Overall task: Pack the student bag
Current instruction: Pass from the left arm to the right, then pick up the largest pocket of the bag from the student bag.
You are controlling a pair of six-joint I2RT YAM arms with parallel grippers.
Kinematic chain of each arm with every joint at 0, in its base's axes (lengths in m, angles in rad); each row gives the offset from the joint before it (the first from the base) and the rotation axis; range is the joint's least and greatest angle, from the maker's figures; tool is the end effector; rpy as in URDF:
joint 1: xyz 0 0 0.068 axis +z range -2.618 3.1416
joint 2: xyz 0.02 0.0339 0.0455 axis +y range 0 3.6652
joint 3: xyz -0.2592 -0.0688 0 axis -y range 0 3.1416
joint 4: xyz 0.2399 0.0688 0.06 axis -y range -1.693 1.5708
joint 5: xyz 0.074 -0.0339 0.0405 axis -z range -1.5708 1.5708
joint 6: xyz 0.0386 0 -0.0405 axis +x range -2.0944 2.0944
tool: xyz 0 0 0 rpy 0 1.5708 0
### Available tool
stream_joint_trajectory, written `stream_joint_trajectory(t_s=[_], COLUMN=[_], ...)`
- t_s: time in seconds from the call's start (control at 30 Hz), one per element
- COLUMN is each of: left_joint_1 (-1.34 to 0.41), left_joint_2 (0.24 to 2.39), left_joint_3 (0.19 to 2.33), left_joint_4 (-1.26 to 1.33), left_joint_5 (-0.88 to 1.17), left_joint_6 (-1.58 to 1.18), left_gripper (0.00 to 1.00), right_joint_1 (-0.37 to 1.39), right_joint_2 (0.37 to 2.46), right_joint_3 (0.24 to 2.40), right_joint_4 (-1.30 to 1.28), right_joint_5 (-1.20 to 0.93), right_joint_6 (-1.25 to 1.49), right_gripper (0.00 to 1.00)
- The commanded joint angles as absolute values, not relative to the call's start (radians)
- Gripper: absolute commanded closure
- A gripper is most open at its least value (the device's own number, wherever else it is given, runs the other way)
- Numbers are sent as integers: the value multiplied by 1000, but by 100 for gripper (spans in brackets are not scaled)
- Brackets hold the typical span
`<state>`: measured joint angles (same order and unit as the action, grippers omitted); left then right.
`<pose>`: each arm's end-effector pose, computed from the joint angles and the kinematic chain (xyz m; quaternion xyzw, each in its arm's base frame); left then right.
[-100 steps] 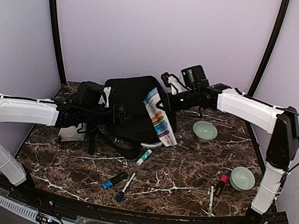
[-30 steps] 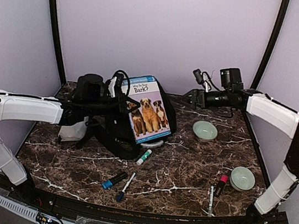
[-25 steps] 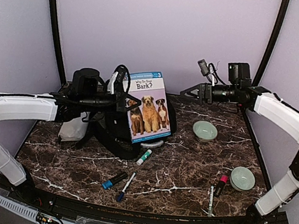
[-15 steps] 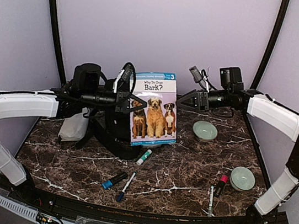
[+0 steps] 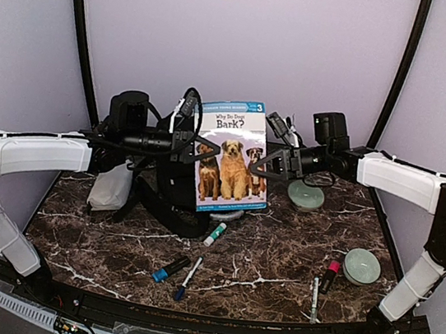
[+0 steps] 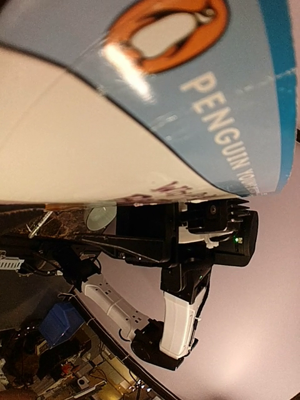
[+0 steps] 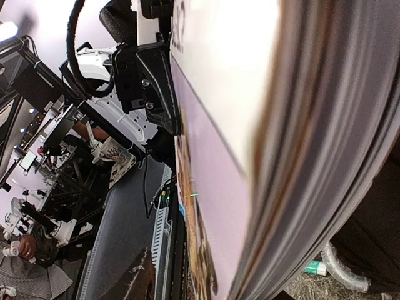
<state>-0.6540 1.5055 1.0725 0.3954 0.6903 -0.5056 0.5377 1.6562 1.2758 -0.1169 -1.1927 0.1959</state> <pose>0.2626 -0.2323 0.3220 0.2843 0.6585 -0.5615 0.4126 0.2949 0.2176 0.2963 -0.4039 0.6518 0.6023 0.2218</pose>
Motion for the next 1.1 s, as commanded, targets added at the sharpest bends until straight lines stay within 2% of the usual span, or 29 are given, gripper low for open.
stream_joint_trajectory(t_s=[0.0,0.13,0.27,0.37,0.4,0.43,0.5,0.53,0.63,0.8,1.07], left_joint_1=[-641,-637,-632,-624,-622,-621,-594,-586,-581,-634,-796], left_joint_2=[1491,1501,1502,1519,1526,1536,1556,1563,1576,1635,1814], left_joint_3=[1080,1078,1075,1078,1084,1090,1109,1116,1141,1251,1448], left_joint_4=[475,471,455,443,436,419,358,331,225,-8,-310], left_joint_5=[667,668,664,664,663,656,611,582,476,344,81], left_joint_6=[-512,-518,-514,-518,-520,-520,-512,-502,-419,-189,198], left_gripper=[100,100,100,100,99,90,66,57,45,42,43], right_joint_1=[546,545,538,526,521,516,490,473,402,339,239], right_joint_2=[1624,1637,1654,1661,1662,1664,1663,1661,1658,1670,1543], right_joint_3=[1227,1216,1220,1219,1220,1217,1213,1212,1221,1312,1181], right_joint_4=[23,76,117,150,148,145,124,99,-40,-469,-575], right_joint_5=[-1225,-1200,-1185,-1179,-1173,-1169,-1157,-1147,-1109,-957,-879], right_joint_6=[331,390,439,473,475,475,466,452,349,-3,-95], right_gripper=[61,76,86,100,100,100,100,100,100,100,100])
